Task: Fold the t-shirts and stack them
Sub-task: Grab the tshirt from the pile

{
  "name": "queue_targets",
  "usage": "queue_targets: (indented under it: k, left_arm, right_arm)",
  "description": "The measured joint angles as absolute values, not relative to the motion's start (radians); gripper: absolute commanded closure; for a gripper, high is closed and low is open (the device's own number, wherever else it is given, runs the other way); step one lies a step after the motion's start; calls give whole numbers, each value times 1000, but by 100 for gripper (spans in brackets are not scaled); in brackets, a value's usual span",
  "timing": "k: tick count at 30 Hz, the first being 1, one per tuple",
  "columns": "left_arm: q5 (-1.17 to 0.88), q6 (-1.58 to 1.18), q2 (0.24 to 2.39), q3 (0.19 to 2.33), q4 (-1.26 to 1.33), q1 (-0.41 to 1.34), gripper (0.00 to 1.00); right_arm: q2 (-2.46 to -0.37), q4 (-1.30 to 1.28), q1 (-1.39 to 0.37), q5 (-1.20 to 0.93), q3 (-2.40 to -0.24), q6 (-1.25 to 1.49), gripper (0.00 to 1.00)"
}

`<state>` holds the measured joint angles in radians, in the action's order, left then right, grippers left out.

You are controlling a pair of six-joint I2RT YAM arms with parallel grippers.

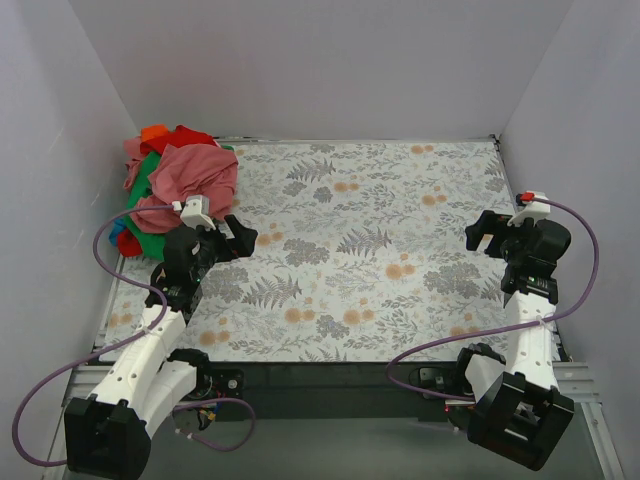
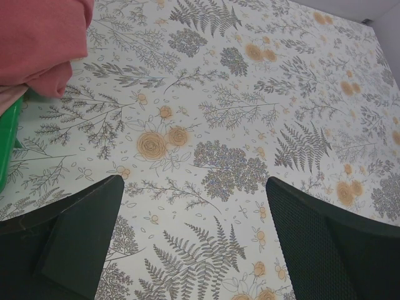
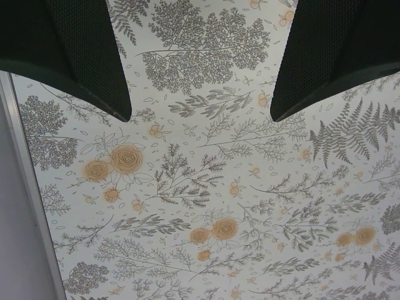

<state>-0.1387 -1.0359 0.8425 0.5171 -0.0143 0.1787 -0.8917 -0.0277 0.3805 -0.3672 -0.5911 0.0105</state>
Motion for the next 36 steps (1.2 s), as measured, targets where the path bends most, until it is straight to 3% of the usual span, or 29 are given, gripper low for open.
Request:
queue_targets:
  k: [10, 16, 21, 27, 32, 36]
  left_arm:
    - [-127, -1047, 842, 519, -25, 179, 2]
    - [-121, -1113, 865, 595, -97, 174, 2]
    - [-131, -1193, 950, 742, -157, 103, 6]
    - [-107, -1352, 1197, 1037, -286, -14, 9]
    - [72, -1483, 1432, 1319, -496, -41, 12]
    - [246, -1564, 1501, 1390, -658, -41, 14]
  right_arm:
    - [-885, -26, 382, -453, -590, -31, 2]
    - [-853, -57, 384, -744, -558, -245, 1]
    - [-838, -110, 384, -884, -558, -378, 2]
    - [-833, -146, 384, -944, -558, -432, 2]
    - [-826, -165, 384, -949, -558, -450, 2]
    - [-831, -175, 384, -948, -558, -451, 2]
